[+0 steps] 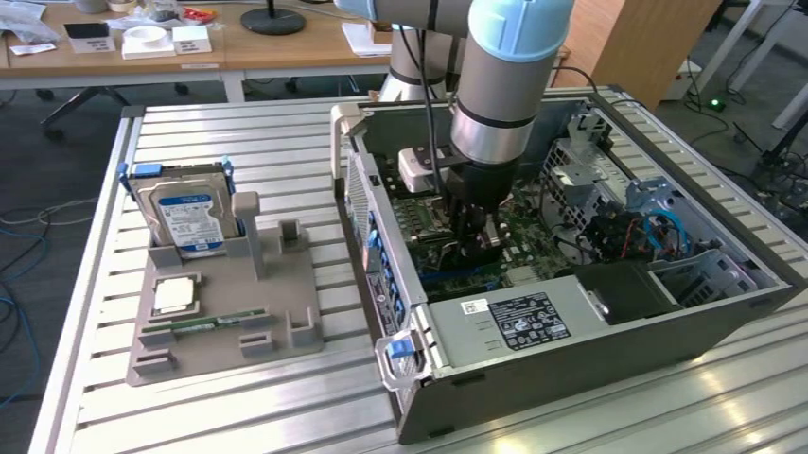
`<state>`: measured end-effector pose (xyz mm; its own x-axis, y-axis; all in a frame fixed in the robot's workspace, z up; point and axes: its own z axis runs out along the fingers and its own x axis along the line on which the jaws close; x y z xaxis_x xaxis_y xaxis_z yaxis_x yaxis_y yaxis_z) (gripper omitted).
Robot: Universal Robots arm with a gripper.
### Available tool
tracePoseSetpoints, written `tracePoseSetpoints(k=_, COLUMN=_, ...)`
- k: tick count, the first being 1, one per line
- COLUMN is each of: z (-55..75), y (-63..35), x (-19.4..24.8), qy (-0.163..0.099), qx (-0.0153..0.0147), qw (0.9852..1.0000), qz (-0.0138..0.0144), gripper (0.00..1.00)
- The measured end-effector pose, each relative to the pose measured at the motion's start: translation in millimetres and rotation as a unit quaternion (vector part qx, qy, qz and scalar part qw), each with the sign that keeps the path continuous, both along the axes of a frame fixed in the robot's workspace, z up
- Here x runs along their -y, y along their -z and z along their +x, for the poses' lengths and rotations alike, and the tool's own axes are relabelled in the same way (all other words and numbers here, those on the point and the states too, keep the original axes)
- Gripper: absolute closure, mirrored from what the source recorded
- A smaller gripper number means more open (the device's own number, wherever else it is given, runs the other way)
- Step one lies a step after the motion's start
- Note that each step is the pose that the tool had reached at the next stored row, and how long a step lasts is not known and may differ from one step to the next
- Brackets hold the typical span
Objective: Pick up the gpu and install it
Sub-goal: 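Insert the gpu into the slot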
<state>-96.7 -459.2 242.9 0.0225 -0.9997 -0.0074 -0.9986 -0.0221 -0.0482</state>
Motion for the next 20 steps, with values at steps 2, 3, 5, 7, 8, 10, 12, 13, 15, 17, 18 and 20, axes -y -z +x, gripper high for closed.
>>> tracePoseSetpoints(k=2, z=0.0, y=0.1, x=0.0, qy=0.000, qx=0.0000, qw=1.0000, qz=0.0000, gripper=0.74)
tracePoseSetpoints(k=3, z=-0.1, y=0.5, x=0.0, qy=0.000, qx=0.0000, qw=1.0000, qz=0.0000, gripper=0.74)
tracePoseSetpoints(k=5, z=-0.2, y=2.2, x=0.0, qy=0.000, qx=0.0000, qw=1.0000, qz=0.0001, gripper=0.74)
tracePoseSetpoints(k=7, z=-0.2, y=2.2, x=0.0, qy=0.000, qx=0.0000, qw=1.0000, qz=0.0000, gripper=0.74)
tracePoseSetpoints(k=8, z=-0.2, y=2.2, x=0.0, qy=0.000, qx=0.0000, qw=1.0000, qz=-0.0001, gripper=0.74)
tracePoseSetpoints(k=10, z=-0.2, y=2.3, x=0.0, qy=0.000, qx=0.0000, qw=1.0000, qz=0.0000, gripper=0.74)
tracePoseSetpoints(k=12, z=-0.2, y=2.3, x=0.0, qy=0.000, qx=0.0000, qw=1.0000, qz=0.0001, gripper=0.74)
tracePoseSetpoints(k=13, z=-0.2, y=2.3, x=0.0, qy=0.000, qx=0.0000, qw=1.0000, qz=0.0001, gripper=0.74)
tracePoseSetpoints(k=15, z=-0.2, y=2.3, x=0.0, qy=0.000, qx=0.0000, qw=1.0000, qz=0.0001, gripper=0.74)
tracePoseSetpoints(k=17, z=-0.2, y=2.3, x=0.0, qy=0.000, qx=0.0000, qw=1.0000, qz=0.0001, gripper=0.74)
tracePoseSetpoints(k=18, z=-0.2, y=2.3, x=0.0, qy=0.000, qx=0.0000, qw=1.0000, qz=0.0000, gripper=0.74)
tracePoseSetpoints(k=20, z=-0.1, y=2.3, x=0.0, qy=0.000, qx=0.0000, qw=1.0000, qz=0.0001, gripper=0.74)
